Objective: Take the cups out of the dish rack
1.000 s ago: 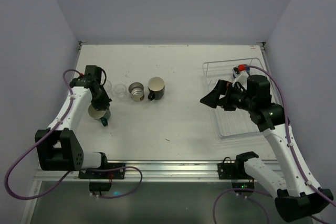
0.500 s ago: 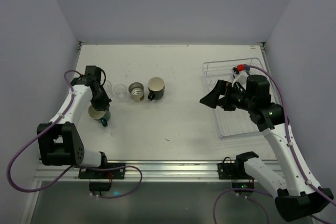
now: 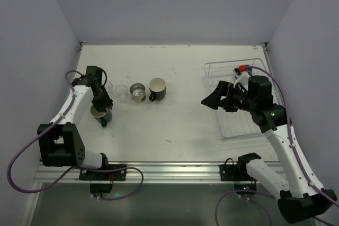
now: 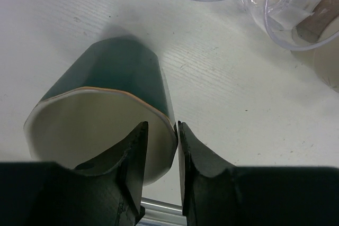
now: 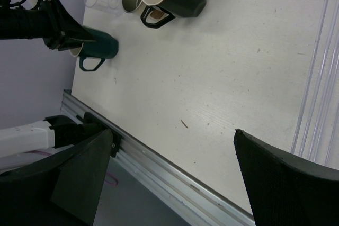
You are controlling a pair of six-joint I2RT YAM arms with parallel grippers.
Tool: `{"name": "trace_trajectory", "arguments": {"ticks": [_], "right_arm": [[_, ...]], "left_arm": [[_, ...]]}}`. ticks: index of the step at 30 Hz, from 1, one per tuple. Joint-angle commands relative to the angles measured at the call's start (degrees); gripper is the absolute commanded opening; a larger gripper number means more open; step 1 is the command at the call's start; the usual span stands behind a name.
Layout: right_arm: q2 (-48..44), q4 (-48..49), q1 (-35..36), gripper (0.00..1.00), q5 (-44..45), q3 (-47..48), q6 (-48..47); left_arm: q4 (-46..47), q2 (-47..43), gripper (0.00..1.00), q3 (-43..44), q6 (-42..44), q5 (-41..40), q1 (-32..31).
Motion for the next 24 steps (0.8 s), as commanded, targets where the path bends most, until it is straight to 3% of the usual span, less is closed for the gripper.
{"name": "trace_trajectory", "arguments": {"ticks": [1,4,5,8,12,15,19,22,24], "right_arm": [[0.08,0.86,0.44,0.99,1.84,1.06,-1.06],[0.43,0.77,0.44,0.99,2.37,1.06,-0.97],[0.43,0.77,0.35,0.99,2.63,1.06,-0.88],[0.96,-0.02,0.53,0.99,3.60,1.58,-0.79],[1.66,-0.72,0.44,0.99,6.32,1.85,-0.35],[3.41,-2.04,0.53,0.99,10.36,2.90,-0.18],[8.23,-5.81,0.35,0.99,24.11,8.86,-0.36],[11.58,-7.66,-1.22,0.99,29.26,12.47,0.52],[15.97,-8.19,-4.28,0.99,28.05,16.16,1.93]], "left_arm": [[0.70,-0.46,0.33,0.35,1.71,0.77,0.43],[0.00,-0.90,0.39,0.88,1.54,-0.46,0.35],[-0.09,-1.68,0.47,1.14,1.45,-0.99,0.43],[-2.02,-3.35,0.56,2.90,1.62,-3.71,0.44],[-3.51,-7.05,0.64,5.26,2.06,-4.95,0.26],[-5.62,-10.21,0.66,8.33,3.73,-5.21,-0.62],[-4.05,-16.70,0.66,11.78,4.70,-1.18,-5.62],[1.56,-20.66,0.66,8.89,4.09,2.78,-11.86],[6.64,-24.09,0.66,3.73,4.08,10.29,-14.49]]}}
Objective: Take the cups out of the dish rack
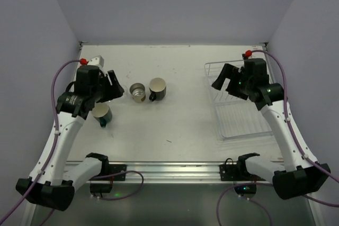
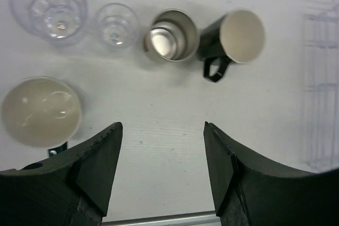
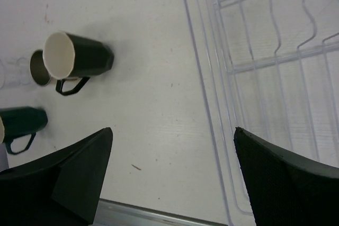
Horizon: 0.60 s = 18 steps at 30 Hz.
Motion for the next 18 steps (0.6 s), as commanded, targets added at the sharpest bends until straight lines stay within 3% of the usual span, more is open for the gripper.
{"name": "trace_trajectory", "arguments": {"ticks": [1,6,18], "right_arm": [[5.09,-1.26,-3.97,0.99,5.90,6.62,1.56],[17.91,-2.67,-12.13,0.99,2.38,18.66,1.47],[45.44,-1.79,-24.54,0.99,2.98,41.16,-4.15]], "left_arm": [[7.37,-4.19,0.67,-5.90,1.81,11.89,-3.45],[11.33,-8.50,0.66,-10.48,1.29,18.22,-6.08],[14.76,-11.05,0.67,-13.99,-1.62,20.52,-10.65]]}}
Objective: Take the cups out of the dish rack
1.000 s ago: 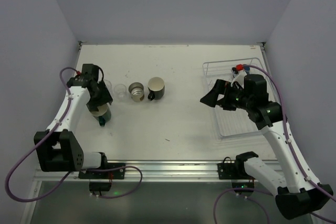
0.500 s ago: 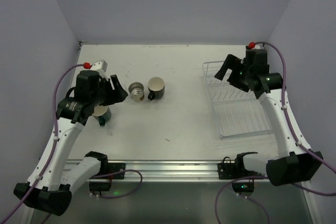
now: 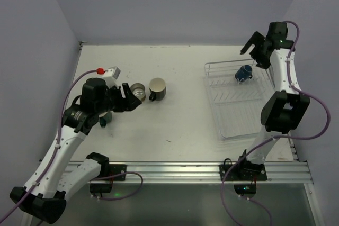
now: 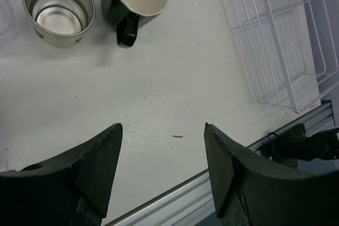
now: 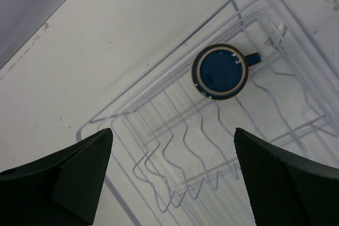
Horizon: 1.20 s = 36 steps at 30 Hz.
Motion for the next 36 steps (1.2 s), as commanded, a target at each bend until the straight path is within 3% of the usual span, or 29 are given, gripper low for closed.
{"name": "trace_trajectory", "arguments": {"ticks": [1,3,7,12,18,27,36], "right_arm": [[5.40,-0.37,-1.77,0.99,1.89,5.67,-2.27],[8.49,-0.38,-1.95,0.99,6.19,7.44,-1.92],[6.65,5.60,-1.69,0.98,14.36,1.83,-0.70],[-1.76,16.58,1.74,0.98,24.12,-10.12,-1.66],[-0.48,18.26,3.58,0.98,24.75,-12.51,-0.69],[9.72,16.06,3.85,0.98,24.75,-4.78,1.24],[12.97,16.94,3.85,0.89,24.66,-3.37,0.80]], "left_arm": [[2.20,0.64,0.67,-1.12,-1.03,2.60,-1.36],[2.37,0.90,0.67,-1.65,-1.29,2.33,-1.98],[2.46,1.96,0.67,-1.74,-1.03,1.98,-2.77],[2.72,3.36,0.67,-1.91,-0.59,1.45,-3.56],[3.69,4.25,0.67,-2.44,-0.94,1.54,-4.27],[3.60,4.95,0.67,-2.88,-0.50,1.37,-4.88],[4.39,5.65,0.67,-3.76,-0.41,1.28,-5.41]]}}
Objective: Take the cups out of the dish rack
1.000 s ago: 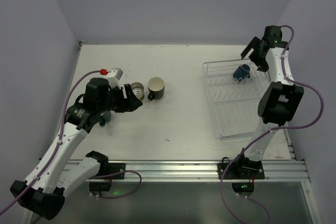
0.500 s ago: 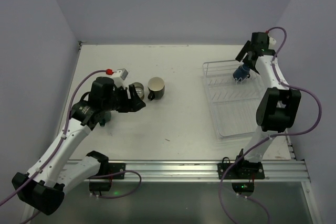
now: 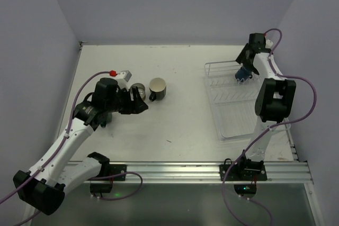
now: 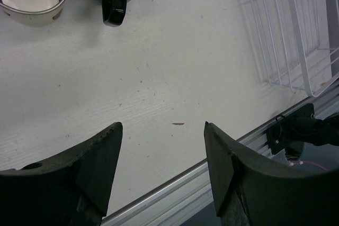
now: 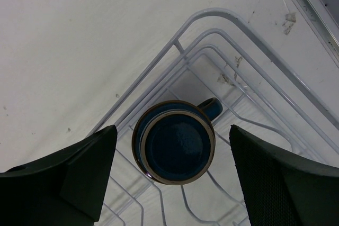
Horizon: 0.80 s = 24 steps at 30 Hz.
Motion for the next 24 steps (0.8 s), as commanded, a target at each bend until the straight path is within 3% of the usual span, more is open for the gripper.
{"name": "trace_trajectory", "arguments": {"ticks": [1,9,24], "right_arm": [[0.47,2.38,0.07,0.88,1.74,2.25,0.85],[1.18,3.00,0.07,0.75,0.24,1.19,1.55],[1.00,3.09,0.77,0.70,0.15,-0.04,2.34]], "left_arm": [[2.01,0.14,0.67,-0.94,0.20,1.12,-0.51],[2.62,0.50,0.67,-1.21,0.11,1.47,-0.60],[3.42,0.32,0.67,-2.52,-0.06,2.53,-0.69]]}}
